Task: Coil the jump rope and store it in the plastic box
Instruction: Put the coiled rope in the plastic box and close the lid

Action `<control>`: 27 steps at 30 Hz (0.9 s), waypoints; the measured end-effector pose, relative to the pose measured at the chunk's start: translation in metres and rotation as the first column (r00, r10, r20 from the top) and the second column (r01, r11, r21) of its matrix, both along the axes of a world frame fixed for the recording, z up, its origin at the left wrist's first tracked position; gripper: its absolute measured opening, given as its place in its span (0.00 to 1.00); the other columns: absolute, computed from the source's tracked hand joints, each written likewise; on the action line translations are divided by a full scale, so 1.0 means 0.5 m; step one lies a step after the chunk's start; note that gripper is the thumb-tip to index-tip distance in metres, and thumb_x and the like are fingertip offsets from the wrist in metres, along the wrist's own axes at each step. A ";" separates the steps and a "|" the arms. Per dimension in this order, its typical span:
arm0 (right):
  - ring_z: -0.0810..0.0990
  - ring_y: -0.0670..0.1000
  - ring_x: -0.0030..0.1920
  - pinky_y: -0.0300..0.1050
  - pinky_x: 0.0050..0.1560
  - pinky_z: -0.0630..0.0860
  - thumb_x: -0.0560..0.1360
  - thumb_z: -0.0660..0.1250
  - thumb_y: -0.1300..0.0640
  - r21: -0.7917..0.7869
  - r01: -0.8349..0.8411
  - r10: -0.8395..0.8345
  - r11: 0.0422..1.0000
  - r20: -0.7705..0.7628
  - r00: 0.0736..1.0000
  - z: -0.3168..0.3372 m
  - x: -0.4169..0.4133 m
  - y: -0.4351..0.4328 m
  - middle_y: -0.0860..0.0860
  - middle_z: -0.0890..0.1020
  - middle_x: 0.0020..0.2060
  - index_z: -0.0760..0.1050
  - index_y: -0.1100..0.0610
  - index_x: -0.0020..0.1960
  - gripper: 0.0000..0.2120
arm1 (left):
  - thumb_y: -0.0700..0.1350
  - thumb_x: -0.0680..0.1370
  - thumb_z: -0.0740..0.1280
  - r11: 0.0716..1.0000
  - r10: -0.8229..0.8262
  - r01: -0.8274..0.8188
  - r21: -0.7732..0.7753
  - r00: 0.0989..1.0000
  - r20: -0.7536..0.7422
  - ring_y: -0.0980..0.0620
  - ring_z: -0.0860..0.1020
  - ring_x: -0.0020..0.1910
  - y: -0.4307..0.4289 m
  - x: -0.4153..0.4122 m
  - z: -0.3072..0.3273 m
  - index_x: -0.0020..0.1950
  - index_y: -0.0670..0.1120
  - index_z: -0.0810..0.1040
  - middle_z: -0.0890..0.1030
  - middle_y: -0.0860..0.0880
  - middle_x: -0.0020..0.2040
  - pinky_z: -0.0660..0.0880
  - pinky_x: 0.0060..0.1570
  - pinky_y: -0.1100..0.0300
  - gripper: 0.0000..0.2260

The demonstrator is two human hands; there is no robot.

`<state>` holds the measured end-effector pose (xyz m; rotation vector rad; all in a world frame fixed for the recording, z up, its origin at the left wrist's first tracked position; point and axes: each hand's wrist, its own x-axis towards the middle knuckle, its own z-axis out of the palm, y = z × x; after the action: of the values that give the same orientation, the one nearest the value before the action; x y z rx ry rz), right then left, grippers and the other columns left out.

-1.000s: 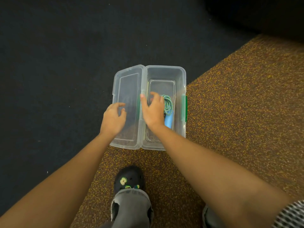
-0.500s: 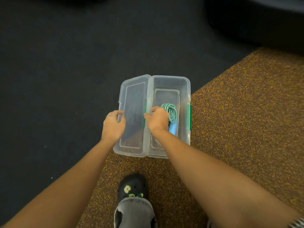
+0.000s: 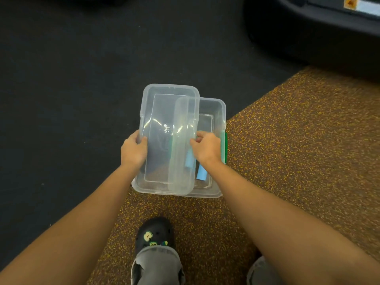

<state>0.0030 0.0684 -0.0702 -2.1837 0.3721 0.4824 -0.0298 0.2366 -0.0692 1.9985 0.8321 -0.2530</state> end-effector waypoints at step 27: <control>0.76 0.58 0.57 0.45 0.51 0.72 0.76 0.61 0.62 -0.205 0.104 -0.112 0.973 -0.030 0.993 -0.035 -0.001 -0.128 0.60 0.76 0.58 0.72 0.63 0.61 0.14 | 0.39 0.78 0.58 0.952 -0.305 0.305 -0.024 0.940 -0.150 0.49 0.74 0.46 -0.101 0.030 -0.024 0.62 0.46 0.77 0.79 0.45 0.49 0.69 0.44 0.58 0.14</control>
<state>0.0023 0.0042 -0.0877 -2.3377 0.5821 0.4458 -0.0147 0.1860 -0.0810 2.1239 0.6105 -0.5910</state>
